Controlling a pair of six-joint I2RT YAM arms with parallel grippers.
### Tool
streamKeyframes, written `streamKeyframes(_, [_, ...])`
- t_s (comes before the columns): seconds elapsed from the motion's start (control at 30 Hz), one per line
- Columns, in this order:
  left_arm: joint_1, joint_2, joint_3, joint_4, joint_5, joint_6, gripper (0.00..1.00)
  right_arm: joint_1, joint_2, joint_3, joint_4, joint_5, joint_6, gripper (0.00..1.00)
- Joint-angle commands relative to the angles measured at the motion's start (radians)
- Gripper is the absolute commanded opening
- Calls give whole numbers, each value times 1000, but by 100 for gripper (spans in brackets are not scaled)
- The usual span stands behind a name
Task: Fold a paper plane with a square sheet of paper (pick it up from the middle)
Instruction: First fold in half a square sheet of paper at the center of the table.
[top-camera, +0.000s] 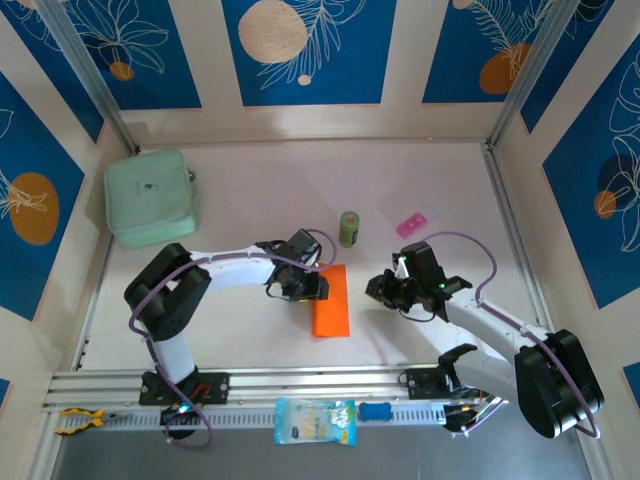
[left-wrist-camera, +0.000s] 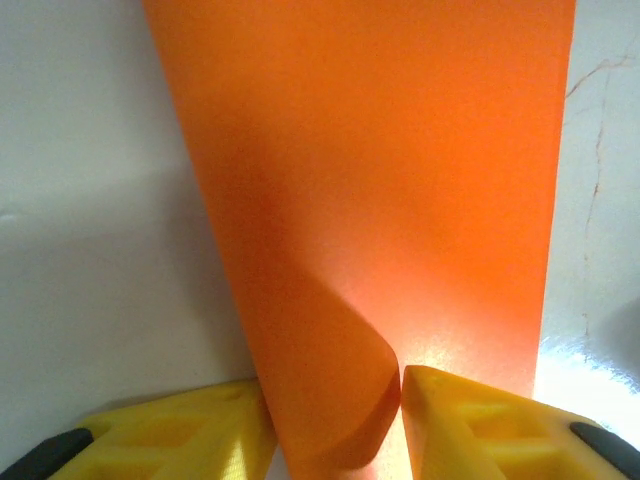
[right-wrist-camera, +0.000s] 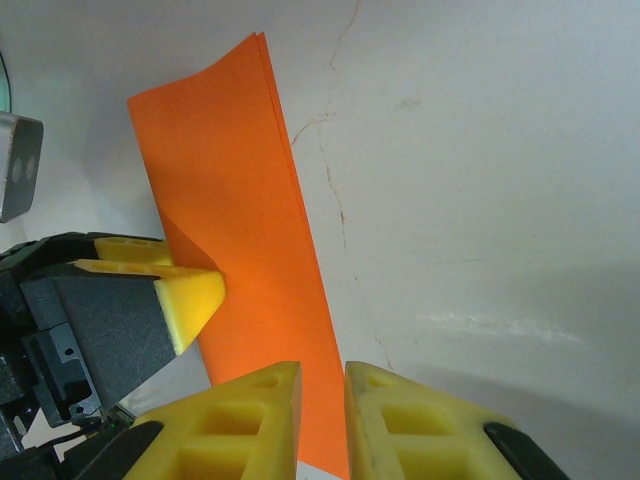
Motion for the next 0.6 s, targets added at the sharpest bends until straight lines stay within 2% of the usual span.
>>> streamKeyframes(0.0, [16, 69, -27, -133, -162, 42, 44, 2, 4, -5, -8, -21, 7, 19])
streamKeyframes(0.57, [14, 99, -11, -154, -184, 61, 45, 12, 44, 11, 6, -38, -6, 19])
